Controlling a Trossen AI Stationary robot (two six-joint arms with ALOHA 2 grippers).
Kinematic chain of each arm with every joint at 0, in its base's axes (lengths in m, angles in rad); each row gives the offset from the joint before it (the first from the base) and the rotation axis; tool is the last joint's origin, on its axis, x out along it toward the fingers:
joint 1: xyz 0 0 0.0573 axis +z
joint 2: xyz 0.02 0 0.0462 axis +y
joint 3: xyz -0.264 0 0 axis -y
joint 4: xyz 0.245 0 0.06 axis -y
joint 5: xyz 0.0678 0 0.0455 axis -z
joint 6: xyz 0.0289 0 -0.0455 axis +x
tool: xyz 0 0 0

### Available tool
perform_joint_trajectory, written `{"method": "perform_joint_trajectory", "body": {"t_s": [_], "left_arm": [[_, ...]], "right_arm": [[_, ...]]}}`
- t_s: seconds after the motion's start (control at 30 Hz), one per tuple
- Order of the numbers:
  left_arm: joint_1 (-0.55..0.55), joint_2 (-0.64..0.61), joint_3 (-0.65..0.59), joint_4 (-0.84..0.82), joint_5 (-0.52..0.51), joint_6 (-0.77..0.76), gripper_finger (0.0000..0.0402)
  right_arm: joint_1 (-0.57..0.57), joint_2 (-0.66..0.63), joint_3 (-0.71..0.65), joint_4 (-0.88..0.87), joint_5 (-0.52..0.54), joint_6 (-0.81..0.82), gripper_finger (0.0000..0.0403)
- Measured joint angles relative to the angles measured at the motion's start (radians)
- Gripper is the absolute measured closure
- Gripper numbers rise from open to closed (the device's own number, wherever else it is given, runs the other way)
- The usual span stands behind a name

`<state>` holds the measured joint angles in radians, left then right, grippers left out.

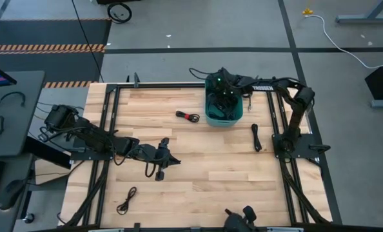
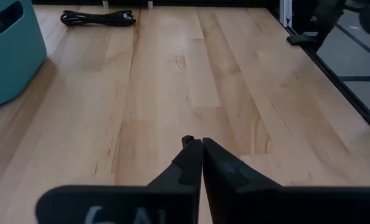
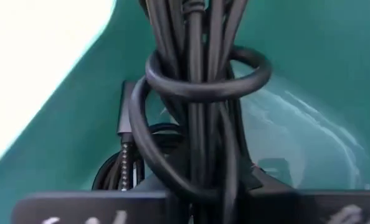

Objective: Pick and place USB-C Cables
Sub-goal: Put the black charger cable into the green bin

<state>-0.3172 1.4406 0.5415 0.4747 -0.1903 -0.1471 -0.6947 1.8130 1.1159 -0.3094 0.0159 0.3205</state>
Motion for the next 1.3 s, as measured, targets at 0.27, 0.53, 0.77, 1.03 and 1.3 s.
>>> {"method": "perform_joint_trajectory", "body": {"t_s": [0.27,0.53,0.77,1.03,1.3], "left_arm": [[0.0,0.0,0.0,0.0,0.0,0.0,0.0392],[0.0,0.0,0.0,0.001,0.0,0.0,0.0382],[0.0,0.0,0.0,0.001,0.0,0.0,0.0392],[0.0,0.0,0.0,0.001,0.0,0.0,0.0381],[0.0,0.0,0.0,0.0,0.0,0.0,0.0389]], "right_arm": [[-0.007,-0.121,-0.002,-0.066,-0.066,-0.04,0.027],[-0.008,-0.252,-0.002,-0.119,-0.056,-0.08,0.0273],[-0.001,-0.191,-0.001,0.074,-0.012,-0.112,0.0382],[-0.001,0.001,-0.001,0.102,0.069,-0.088,0.0398],[0.007,-0.02,-0.003,0.117,0.07,-0.096,0.0396]]}}
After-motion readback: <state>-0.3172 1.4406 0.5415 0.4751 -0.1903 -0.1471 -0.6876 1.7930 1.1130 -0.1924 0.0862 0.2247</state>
